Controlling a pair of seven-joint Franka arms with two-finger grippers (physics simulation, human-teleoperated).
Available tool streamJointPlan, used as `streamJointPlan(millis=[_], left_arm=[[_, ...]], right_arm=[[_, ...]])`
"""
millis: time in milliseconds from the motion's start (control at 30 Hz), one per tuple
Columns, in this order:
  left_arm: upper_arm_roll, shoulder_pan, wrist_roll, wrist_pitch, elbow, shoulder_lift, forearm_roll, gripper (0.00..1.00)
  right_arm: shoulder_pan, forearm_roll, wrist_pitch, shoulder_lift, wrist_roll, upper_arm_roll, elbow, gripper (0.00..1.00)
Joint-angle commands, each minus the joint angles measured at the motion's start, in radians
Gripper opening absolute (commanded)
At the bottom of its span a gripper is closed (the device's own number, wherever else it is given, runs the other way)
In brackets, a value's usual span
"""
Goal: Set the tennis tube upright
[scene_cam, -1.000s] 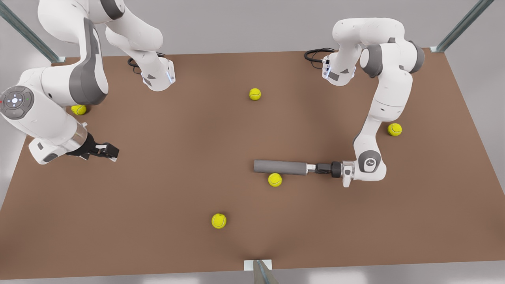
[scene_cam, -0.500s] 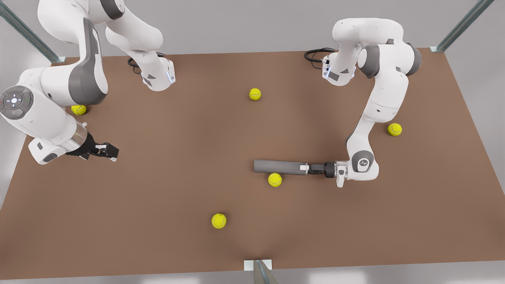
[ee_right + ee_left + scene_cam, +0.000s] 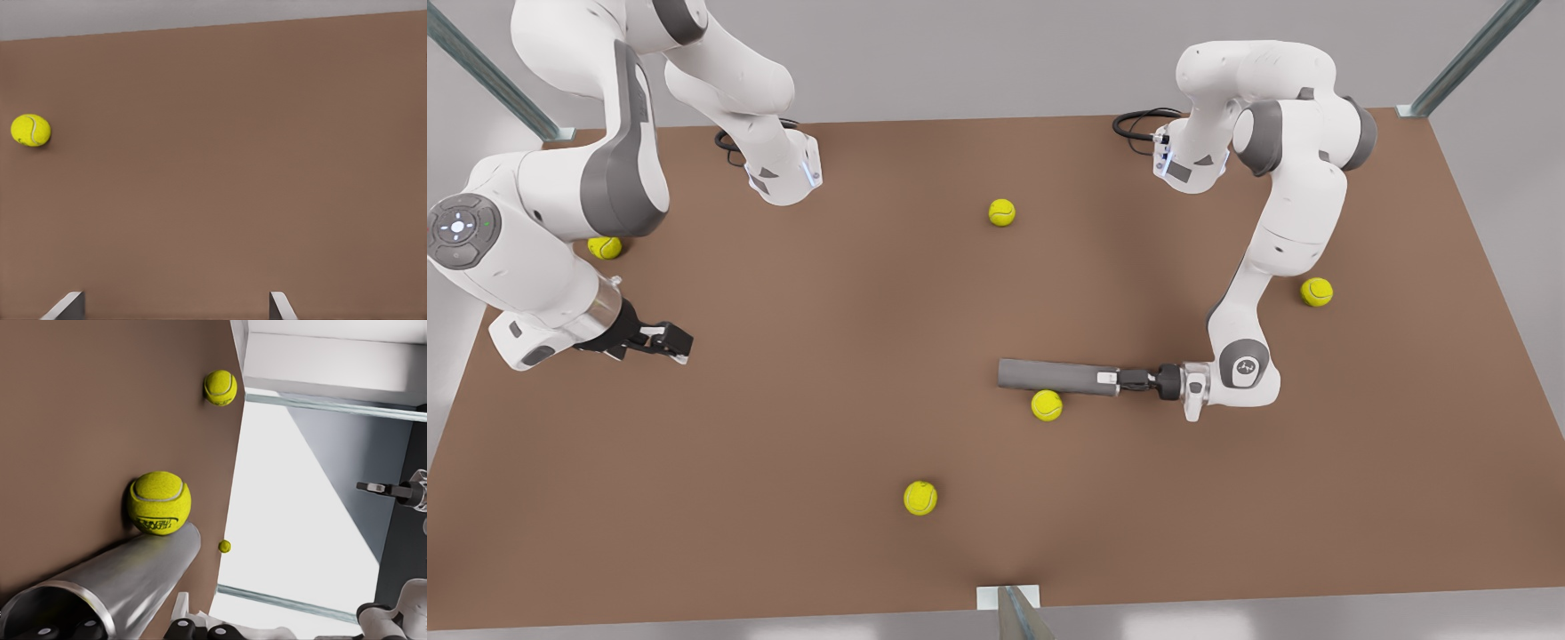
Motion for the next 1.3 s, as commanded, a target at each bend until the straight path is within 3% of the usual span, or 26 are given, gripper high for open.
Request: streamJointPlan(millis=[0, 267, 733, 1267], left_arm=[[0.000, 0.000, 0.000, -0.003, 0.000, 0.000, 0.002, 0.33], [0.000, 0.002, -0.009, -0.017, 0.003, -0.006, 0.006, 0.22], [0.006, 0.005, -0.032, -0.031, 0.005, -0.046, 0.055, 0.21], [0.107, 0.011, -0.245, -0.060, 0.011, -0.242, 0.325, 0.21]], right_arm=[[-0.001, 0.000, -0.001, 0.000, -0.002, 0.000, 0.000, 1.00], [-0.002, 0.000, -0.001, 0.000, -0.002, 0.000, 0.000, 1.00], [0.010, -0.002, -0.001, 0.000, 0.003, 0.000, 0.000, 1.00], [-0.044, -0.023, -0.014, -0.002, 0.000, -0.003, 0.000, 1.00]])
